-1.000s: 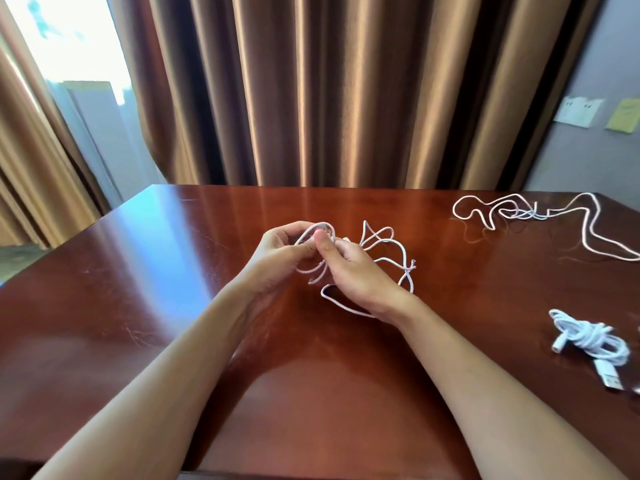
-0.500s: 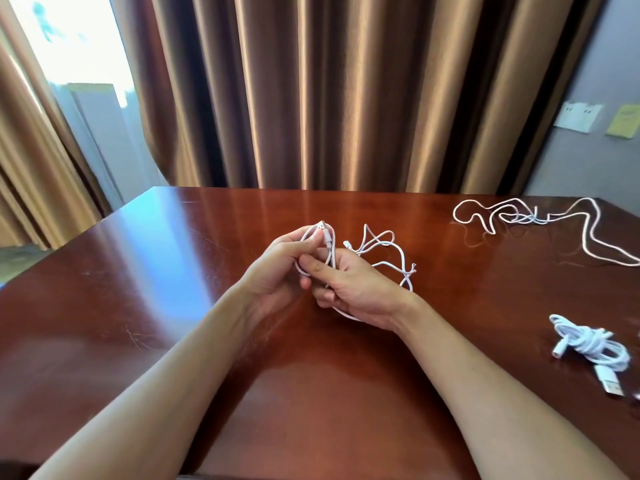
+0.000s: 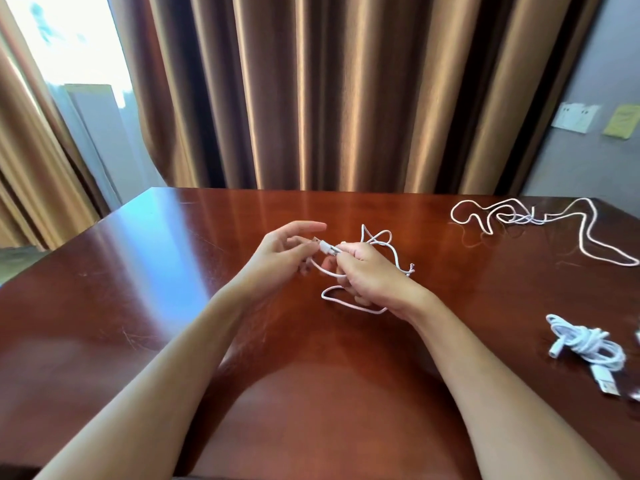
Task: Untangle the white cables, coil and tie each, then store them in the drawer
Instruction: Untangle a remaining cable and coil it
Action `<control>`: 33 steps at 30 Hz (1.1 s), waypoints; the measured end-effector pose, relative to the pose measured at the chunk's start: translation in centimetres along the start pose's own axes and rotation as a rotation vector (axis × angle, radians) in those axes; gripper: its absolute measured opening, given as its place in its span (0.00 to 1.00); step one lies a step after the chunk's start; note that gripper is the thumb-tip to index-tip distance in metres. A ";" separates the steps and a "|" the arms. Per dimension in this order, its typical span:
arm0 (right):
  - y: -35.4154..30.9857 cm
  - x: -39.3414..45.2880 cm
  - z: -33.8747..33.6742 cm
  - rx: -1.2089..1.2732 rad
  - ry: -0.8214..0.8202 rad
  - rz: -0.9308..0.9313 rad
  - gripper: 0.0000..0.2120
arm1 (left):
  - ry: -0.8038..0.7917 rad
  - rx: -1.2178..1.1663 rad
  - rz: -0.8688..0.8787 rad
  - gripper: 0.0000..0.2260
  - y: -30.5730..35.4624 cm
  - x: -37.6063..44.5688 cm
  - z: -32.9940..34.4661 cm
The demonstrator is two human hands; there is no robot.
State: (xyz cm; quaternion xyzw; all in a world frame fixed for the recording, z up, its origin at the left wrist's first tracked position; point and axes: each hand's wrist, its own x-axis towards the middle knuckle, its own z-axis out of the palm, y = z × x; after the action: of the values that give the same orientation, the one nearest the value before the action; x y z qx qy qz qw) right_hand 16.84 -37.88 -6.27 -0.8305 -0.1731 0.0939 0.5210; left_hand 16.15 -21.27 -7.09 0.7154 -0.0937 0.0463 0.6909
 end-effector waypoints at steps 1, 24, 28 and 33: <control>0.2 0.2 -0.1 -0.055 0.025 -0.001 0.17 | -0.034 0.129 0.047 0.10 0.0 -0.2 0.2; 0.3 0.1 2.6 0.201 0.369 -0.427 0.13 | 0.183 -0.724 -0.020 0.08 -0.6 0.3 1.1; 0.6 0.0 4.0 0.028 0.338 -0.370 0.36 | 0.045 -0.815 -0.134 0.12 -0.7 -0.2 1.9; 0.7 0.3 5.6 -0.058 0.409 -0.400 0.36 | -0.013 -0.706 -0.173 0.12 -0.4 -0.9 2.8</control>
State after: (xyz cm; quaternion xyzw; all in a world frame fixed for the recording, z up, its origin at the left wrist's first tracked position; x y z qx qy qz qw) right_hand 15.40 -33.35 -9.38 -0.7962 -0.2277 -0.1852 0.5291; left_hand 15.14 -23.94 -7.75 0.4384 -0.0476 -0.0523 0.8960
